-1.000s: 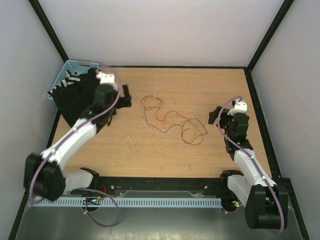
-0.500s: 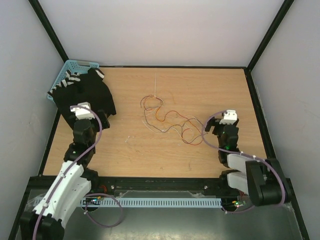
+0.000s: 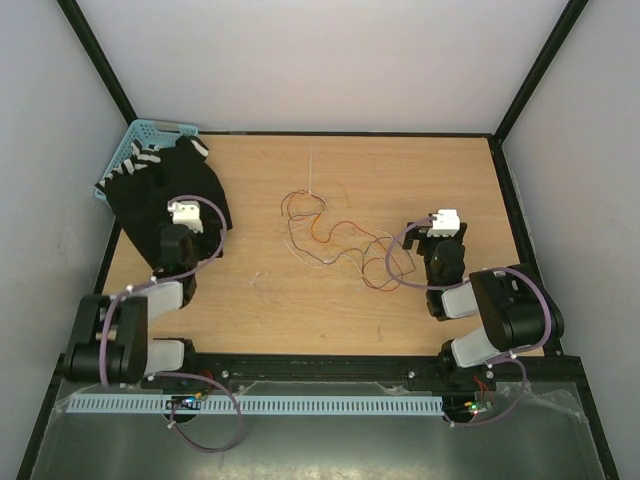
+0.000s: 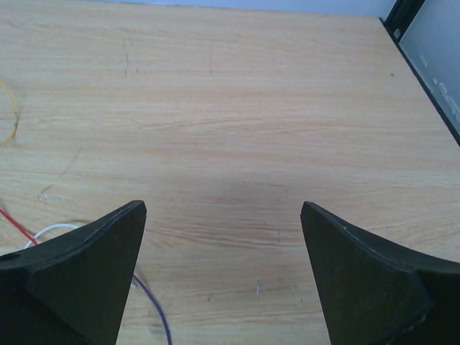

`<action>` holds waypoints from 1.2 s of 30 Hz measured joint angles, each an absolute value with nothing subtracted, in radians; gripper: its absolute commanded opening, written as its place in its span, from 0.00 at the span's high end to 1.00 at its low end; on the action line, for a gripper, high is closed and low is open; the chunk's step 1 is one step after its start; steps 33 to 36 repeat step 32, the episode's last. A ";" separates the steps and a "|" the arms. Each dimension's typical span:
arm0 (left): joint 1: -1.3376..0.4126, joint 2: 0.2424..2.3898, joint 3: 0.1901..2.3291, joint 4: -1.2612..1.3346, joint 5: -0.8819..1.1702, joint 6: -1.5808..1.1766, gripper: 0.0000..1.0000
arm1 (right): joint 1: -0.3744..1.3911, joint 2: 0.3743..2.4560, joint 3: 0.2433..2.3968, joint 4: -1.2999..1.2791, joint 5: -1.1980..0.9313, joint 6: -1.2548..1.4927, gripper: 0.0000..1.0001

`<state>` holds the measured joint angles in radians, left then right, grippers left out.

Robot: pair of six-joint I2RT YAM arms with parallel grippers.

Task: Zip-tie the wires
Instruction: Reset both arms

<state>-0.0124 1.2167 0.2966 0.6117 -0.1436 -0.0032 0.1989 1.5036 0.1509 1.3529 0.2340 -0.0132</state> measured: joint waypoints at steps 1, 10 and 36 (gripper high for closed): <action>-0.012 1.267 0.295 0.655 -0.125 0.009 0.01 | 0.199 1.503 0.168 1.344 0.236 -0.014 0.01; -0.007 1.546 0.331 0.865 -0.016 0.071 0.01 | 0.204 1.503 0.175 1.309 0.246 -0.020 0.01; -0.003 1.546 0.392 0.853 -0.019 0.072 0.01 | 0.204 1.503 0.175 1.303 0.249 -0.023 0.01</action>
